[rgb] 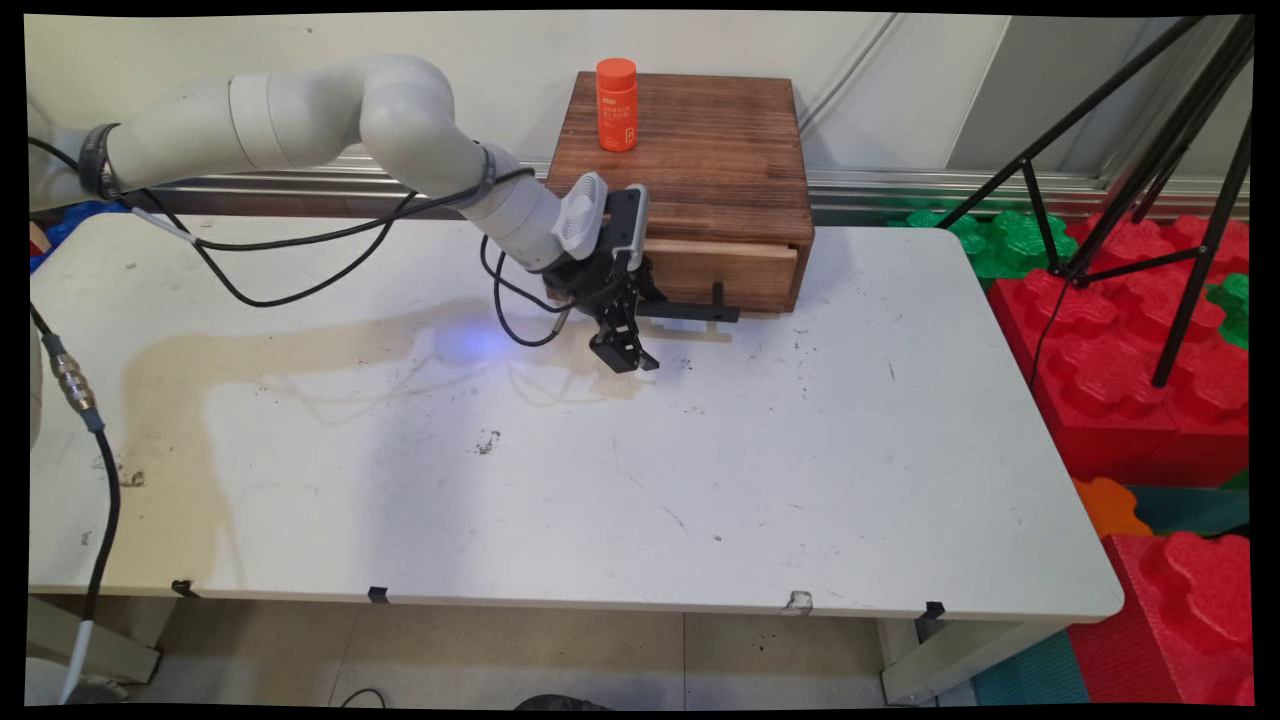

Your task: Open the drawer

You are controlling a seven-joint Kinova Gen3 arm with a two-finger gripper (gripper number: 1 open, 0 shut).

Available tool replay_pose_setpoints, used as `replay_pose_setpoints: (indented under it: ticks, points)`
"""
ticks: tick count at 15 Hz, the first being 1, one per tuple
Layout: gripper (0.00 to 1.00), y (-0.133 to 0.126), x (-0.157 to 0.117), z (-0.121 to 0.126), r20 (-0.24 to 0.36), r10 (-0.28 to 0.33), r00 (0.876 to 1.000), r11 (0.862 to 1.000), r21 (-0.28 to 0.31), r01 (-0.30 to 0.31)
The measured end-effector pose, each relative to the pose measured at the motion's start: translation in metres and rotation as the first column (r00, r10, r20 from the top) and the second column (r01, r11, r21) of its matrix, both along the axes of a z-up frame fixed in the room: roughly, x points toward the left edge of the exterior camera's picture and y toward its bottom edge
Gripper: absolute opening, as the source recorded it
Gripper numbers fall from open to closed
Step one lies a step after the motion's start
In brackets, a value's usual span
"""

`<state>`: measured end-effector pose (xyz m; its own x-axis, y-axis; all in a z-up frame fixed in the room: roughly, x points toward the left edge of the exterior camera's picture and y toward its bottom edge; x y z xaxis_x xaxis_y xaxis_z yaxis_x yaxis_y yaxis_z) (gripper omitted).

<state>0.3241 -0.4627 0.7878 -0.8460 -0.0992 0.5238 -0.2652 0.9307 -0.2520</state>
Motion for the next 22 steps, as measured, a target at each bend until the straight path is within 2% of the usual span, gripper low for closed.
replay_pose_setpoints:
  ticks: [22]
  points:
    - [1.00, 0.045, -0.030, -0.004, -0.023, -0.038, 0.999, 0.999, 0.023, 0.038]
